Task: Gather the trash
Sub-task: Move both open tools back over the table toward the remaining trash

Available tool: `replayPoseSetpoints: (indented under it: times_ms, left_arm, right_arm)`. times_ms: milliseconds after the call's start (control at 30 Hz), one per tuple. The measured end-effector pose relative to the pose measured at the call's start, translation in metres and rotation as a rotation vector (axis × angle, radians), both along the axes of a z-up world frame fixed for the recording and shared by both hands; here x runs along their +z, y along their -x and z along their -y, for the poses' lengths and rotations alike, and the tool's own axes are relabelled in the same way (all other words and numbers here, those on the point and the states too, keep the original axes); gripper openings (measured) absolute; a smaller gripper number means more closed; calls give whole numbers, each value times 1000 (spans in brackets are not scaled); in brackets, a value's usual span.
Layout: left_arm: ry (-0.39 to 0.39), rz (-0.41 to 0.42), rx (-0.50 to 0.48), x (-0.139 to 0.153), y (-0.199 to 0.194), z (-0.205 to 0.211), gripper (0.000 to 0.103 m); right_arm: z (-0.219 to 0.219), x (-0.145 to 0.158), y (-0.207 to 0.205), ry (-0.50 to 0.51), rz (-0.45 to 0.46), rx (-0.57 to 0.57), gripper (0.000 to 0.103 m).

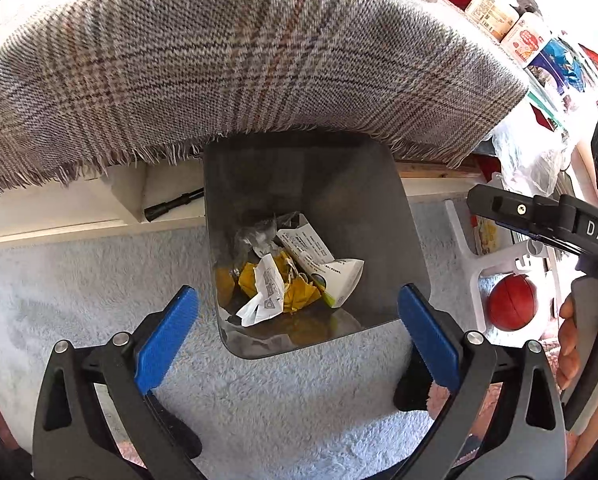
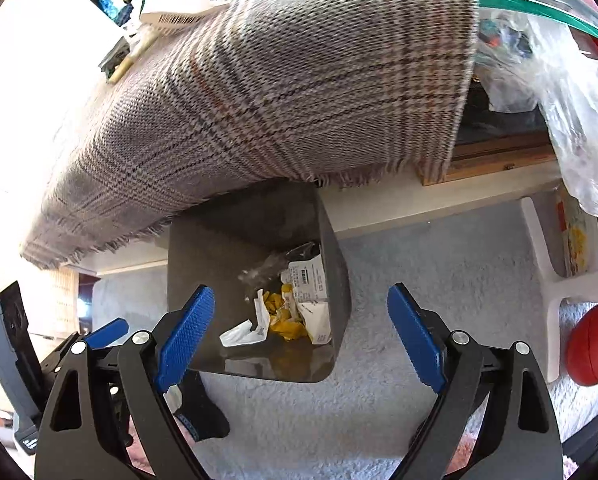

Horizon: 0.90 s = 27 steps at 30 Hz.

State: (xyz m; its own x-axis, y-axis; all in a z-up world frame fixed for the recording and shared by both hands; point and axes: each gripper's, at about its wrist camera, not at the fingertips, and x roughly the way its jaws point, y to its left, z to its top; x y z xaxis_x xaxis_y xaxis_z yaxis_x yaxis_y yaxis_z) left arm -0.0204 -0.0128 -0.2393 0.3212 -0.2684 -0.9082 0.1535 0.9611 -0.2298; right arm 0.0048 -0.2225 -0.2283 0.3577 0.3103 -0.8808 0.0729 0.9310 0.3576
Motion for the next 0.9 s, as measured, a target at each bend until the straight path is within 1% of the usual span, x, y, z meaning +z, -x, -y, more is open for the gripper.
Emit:
replayPoseSetpoints:
  times_ms: [67, 133, 300, 400, 633, 800, 900]
  left_arm:
    - [7, 4, 5, 8, 2, -2, 95]
    - [8, 12, 11, 18, 2, -3, 95]
    - [-29, 61, 18, 55, -1, -15, 95]
    - [-32, 80, 51, 79, -9, -30, 95]
    - [-73, 148, 105, 131, -35, -53, 95]
    - [-81, 191, 134, 166, -62, -62, 95]
    - [-78, 208, 146, 181, -82, -66, 95]
  right_arm:
    - [3, 5, 2, -6, 4, -8, 89]
    - [3, 17, 4, -5, 29, -2, 90]
    - [5, 60, 3, 12, 110, 17, 91]
    - [6, 85, -5, 41, 145, 28, 91]
    - [7, 130, -31, 41, 189, 30, 91]
    - [-1, 160, -59, 41, 230, 45, 91]
    - [-5, 173, -77, 33, 251, 53, 91]
